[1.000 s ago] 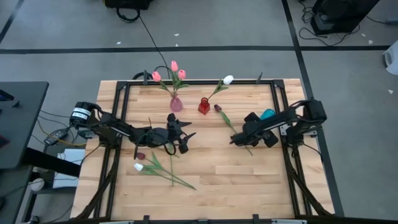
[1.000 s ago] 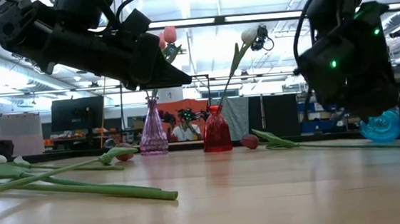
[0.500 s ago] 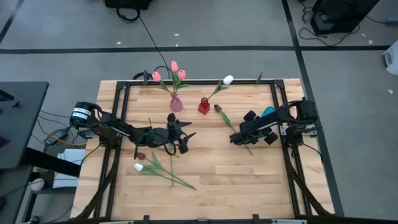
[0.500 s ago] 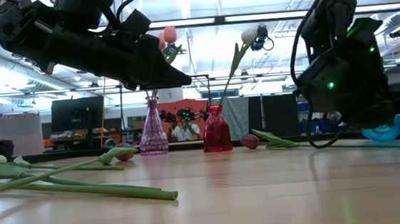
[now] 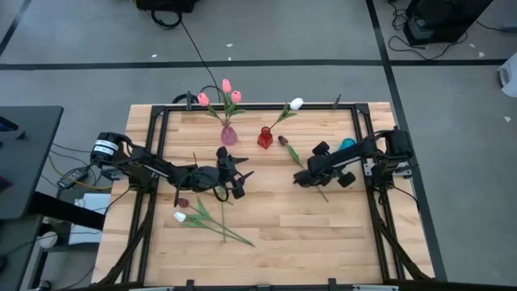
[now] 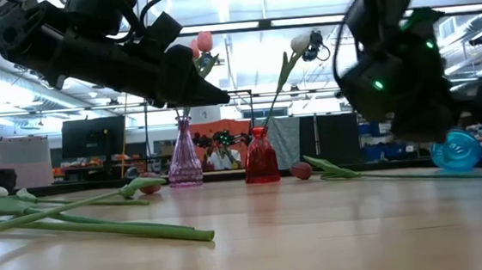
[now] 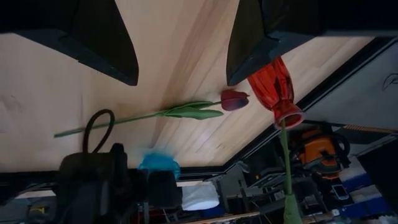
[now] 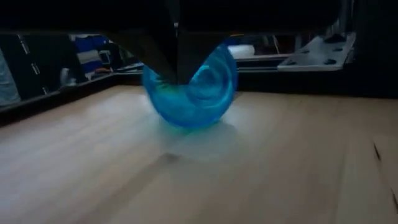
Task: Sort flowers into vase by color
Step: Move the blue vase to the center of the table
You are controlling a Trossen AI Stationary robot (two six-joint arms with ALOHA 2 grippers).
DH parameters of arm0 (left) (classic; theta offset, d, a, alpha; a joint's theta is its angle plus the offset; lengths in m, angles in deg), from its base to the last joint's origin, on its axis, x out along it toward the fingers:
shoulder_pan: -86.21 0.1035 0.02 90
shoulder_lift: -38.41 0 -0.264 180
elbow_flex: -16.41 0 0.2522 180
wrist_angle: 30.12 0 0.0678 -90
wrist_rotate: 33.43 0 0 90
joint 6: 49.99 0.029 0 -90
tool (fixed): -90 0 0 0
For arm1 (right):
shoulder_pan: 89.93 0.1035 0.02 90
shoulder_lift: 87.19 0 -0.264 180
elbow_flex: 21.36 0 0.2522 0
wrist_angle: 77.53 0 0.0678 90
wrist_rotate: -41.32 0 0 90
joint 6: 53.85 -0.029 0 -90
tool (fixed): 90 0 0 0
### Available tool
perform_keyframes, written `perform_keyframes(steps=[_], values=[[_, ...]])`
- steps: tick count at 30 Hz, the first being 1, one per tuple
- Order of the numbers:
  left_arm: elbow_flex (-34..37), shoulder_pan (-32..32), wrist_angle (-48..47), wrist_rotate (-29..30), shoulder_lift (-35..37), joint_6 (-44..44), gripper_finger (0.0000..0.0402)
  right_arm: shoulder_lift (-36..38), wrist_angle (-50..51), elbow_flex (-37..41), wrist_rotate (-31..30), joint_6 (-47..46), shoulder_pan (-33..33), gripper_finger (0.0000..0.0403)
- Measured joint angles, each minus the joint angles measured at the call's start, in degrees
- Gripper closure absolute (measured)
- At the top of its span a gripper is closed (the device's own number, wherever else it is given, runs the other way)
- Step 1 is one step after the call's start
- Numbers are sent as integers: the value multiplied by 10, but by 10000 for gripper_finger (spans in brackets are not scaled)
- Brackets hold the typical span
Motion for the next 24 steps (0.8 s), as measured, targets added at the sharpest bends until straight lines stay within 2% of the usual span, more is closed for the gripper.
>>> perform_keyframes(steps=[5,8,10,13,16,21,24], values=[[0,0,1,5,0,0,153,13,23,-66,14,-11,3,395],[0,0,2,5,0,0,153,33,10,-94,55,-11,2,396],[0,0,3,5,0,0,153,46,5,-100,88,1,-5,382],[0,-1,5,5,0,0,153,61,36,-100,116,25,-11,331],[0,-1,5,5,0,0,153,64,64,-100,91,28,-11,261],[0,-1,5,5,0,0,153,61,58,-68,86,76,-11,150],[0,-1,5,5,0,0,153,60,46,-25,43,100,-6,122]])
